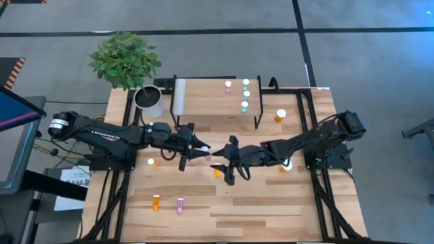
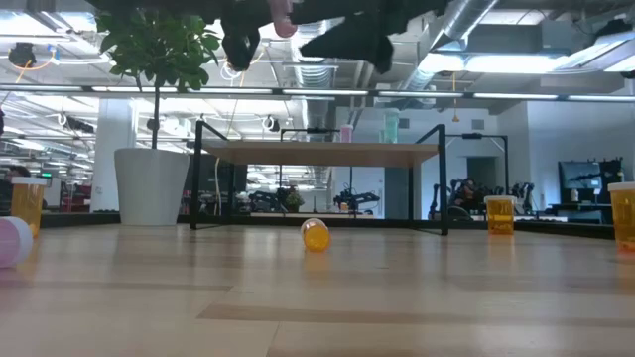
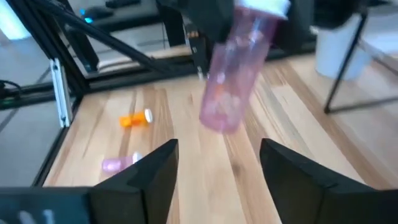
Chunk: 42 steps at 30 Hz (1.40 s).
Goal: Pick and place medicine bottles onto shelf by color
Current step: Put the right pink pill bottle on the shelf aligned with the other pink pill bottle
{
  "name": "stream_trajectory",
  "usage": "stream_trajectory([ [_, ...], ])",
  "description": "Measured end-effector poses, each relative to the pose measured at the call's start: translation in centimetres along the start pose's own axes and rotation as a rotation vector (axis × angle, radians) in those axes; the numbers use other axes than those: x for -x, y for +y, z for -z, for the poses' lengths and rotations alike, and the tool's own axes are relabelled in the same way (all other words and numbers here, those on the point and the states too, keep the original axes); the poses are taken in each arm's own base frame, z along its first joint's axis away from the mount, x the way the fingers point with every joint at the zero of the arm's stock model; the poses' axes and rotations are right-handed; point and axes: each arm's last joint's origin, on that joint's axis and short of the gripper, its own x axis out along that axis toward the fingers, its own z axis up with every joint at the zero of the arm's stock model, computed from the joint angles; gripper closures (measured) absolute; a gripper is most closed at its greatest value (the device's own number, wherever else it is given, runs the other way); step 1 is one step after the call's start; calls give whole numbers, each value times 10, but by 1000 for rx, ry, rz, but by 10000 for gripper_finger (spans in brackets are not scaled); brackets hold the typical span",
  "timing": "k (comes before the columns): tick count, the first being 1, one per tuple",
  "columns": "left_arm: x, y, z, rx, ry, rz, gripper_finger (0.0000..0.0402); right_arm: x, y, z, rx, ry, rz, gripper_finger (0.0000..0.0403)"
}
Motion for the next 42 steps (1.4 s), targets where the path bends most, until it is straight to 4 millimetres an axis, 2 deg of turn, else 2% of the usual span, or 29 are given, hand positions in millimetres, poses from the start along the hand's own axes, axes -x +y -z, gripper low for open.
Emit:
stream_trajectory([
  [6,1,15,-10,42,26,-76,298,29,1,-4,-1,77,97,148],
  [14,-14,24,-65,-135,87,-260,297,82,21,-13,72,-30,331,148],
  [18,-31,41,-78,-203,131,-365,297,108,24,1,69,-96,364,148],
  [25,-66,85,-86,-264,181,-457,297,148,6,24,-44,-292,294,148],
  [30,-81,122,-90,-272,148,-528,297,158,-2,37,-43,-367,247,148],
  [36,-81,164,-84,-221,152,-609,297,160,-4,39,-38,-375,244,148],
  [42,-81,188,-75,-192,172,-624,297,159,-4,39,-28,-372,235,148],
])
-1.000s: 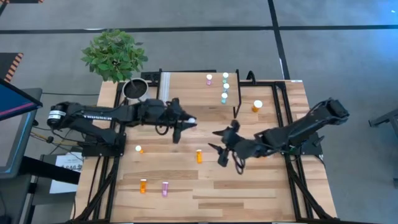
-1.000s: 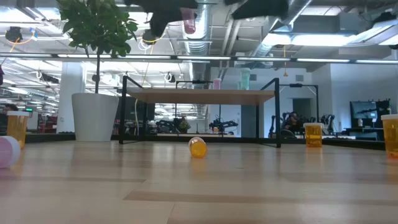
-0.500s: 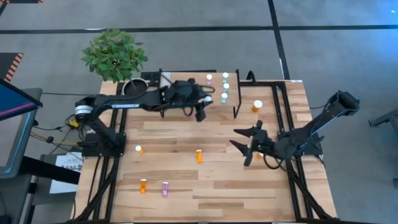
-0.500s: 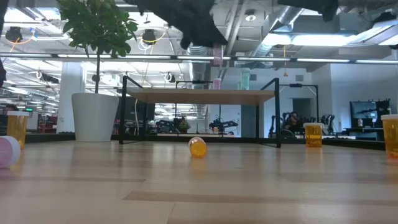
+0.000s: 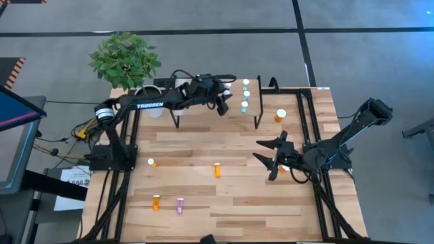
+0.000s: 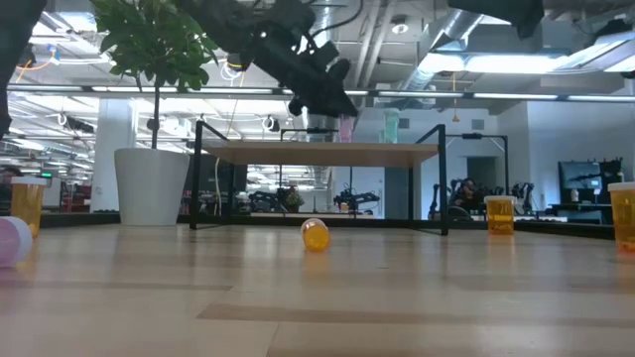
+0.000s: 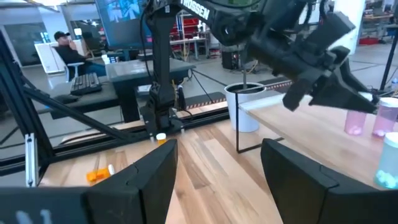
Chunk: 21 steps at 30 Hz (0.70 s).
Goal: Pick and place medicine bottles onto shelf by color
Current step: Put the right pink pill bottle on the shelf aligned with the other pink pill bottle
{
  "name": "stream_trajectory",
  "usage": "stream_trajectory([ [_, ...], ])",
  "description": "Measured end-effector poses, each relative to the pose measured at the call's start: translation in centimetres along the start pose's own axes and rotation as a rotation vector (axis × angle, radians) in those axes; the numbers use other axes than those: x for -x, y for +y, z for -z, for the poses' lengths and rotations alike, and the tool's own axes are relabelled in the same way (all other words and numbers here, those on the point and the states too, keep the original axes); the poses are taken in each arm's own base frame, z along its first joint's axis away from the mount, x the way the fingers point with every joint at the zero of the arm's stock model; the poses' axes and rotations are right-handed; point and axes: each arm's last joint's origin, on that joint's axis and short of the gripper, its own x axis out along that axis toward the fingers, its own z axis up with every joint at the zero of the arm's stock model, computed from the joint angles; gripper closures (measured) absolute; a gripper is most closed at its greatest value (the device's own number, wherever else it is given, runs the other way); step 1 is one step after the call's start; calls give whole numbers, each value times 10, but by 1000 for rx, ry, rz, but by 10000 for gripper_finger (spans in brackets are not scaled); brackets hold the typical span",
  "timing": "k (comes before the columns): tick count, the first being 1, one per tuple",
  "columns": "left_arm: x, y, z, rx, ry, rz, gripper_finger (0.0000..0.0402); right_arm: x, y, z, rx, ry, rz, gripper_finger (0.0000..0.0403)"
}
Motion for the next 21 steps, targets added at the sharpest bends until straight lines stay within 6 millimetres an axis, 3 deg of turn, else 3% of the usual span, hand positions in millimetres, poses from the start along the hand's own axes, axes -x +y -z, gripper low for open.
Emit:
stream_trajectory([
  [12,-17,1,13,0,11,11,297,-1,-1,0,-3,-1,-6,148],
  [21,-17,2,14,0,13,2,290,-2,-1,0,-7,1,-3,148],
])
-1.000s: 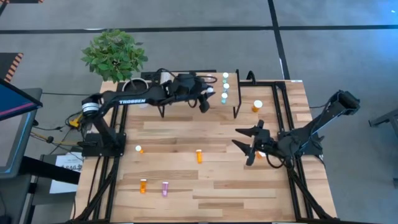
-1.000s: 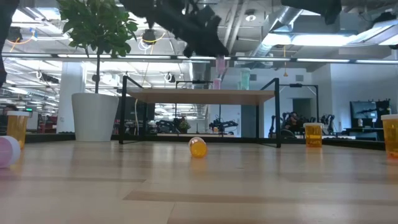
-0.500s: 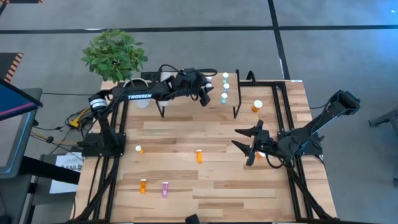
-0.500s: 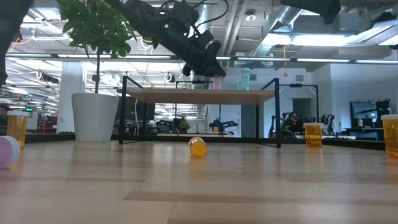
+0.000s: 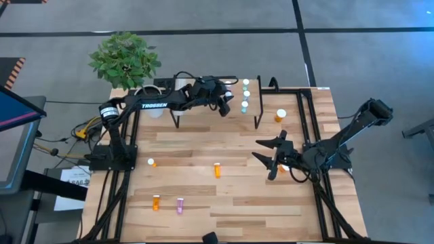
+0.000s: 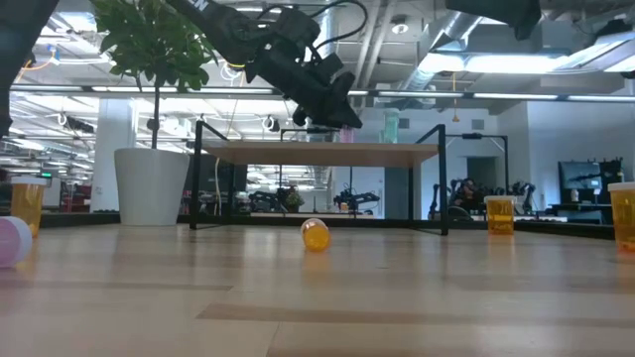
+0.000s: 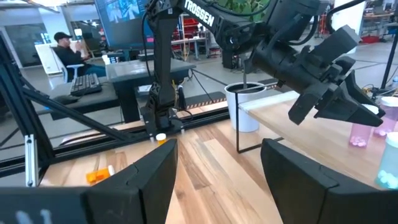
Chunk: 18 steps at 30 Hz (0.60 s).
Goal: Pick and place medicine bottles onto shelf by color
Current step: Put the right pink pill bottle on the shelf aligned with the other pink pill bottle
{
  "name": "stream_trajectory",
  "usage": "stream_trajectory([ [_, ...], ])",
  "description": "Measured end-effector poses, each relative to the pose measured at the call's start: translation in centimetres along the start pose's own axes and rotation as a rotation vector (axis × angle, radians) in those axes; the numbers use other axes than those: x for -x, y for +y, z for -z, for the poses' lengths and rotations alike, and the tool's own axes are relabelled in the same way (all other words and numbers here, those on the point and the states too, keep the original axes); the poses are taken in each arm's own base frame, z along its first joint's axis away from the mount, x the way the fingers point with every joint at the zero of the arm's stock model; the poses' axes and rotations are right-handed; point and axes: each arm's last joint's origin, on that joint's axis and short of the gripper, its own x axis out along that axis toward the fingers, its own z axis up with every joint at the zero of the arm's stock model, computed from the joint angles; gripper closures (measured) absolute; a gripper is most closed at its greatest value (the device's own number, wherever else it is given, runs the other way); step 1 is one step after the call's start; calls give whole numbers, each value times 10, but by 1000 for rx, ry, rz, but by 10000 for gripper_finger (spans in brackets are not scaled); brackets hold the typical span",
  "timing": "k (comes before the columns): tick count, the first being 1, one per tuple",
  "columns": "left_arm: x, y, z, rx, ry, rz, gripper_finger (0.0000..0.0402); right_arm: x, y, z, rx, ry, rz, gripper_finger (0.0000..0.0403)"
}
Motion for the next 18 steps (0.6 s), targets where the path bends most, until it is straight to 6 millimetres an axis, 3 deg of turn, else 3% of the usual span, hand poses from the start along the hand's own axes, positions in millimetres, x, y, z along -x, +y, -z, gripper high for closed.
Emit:
stream_trajectory([
  [18,0,0,5,18,46,0,217,0,0,0,-2,0,0,148],
])
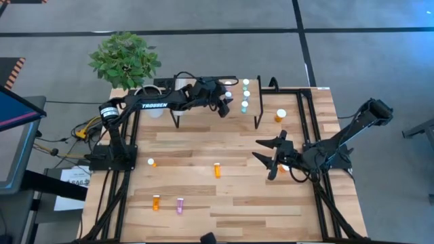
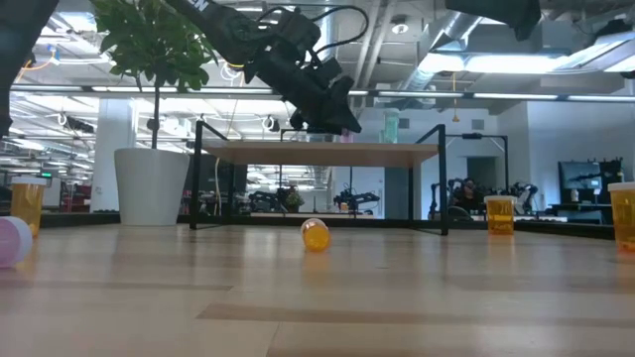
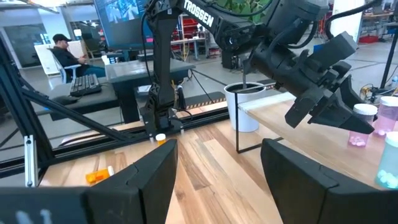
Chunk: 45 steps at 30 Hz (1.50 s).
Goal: Pick and place medicine bottles onto shelf by color
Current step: Put the right pink pill bottle on the shelf aligned with the other pink pill bottle, then put the pink pill bottle on the shelf aligned with the other pink pill bottles
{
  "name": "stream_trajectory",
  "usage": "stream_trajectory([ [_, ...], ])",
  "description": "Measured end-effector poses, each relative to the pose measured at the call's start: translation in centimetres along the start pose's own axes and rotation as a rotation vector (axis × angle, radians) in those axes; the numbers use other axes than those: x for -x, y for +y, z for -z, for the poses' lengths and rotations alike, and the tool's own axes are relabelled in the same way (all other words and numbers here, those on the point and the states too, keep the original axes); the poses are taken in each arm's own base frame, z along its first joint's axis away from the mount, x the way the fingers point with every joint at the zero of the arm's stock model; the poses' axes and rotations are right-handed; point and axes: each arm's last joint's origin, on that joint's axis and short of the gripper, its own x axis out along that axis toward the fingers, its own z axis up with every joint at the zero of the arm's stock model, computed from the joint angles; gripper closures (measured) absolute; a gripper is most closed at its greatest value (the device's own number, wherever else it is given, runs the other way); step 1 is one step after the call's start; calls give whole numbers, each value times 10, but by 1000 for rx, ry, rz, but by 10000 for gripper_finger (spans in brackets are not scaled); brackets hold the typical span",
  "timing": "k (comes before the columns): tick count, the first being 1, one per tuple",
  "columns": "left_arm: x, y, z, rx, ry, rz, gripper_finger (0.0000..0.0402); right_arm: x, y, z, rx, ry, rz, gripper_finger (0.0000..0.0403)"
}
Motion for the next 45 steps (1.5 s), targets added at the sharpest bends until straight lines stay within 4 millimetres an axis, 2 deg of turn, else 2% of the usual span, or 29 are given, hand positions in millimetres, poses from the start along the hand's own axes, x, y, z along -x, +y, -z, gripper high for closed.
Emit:
stream_trajectory([
  [9,4,2,5,-1,70,-60,196,0,0,0,-2,0,0,148],
  [17,17,2,-2,-13,78,-57,174,0,0,0,-4,-2,1,148],
  [22,36,-3,-11,-39,85,-36,168,0,0,-1,-4,-3,1,148],
  [29,91,-11,-22,-53,188,44,168,0,0,-1,-5,-3,1,148],
  [33,118,-38,-17,-60,300,201,168,0,0,-1,-5,-5,0,148],
  [39,142,-103,14,-150,523,333,168,0,0,-1,-7,-7,0,148],
  [42,161,-128,37,-212,630,319,168,0,0,-1,-6,-6,0,148],
  [45,187,-142,47,-211,635,259,168,0,0,-1,-5,-6,0,148],
])
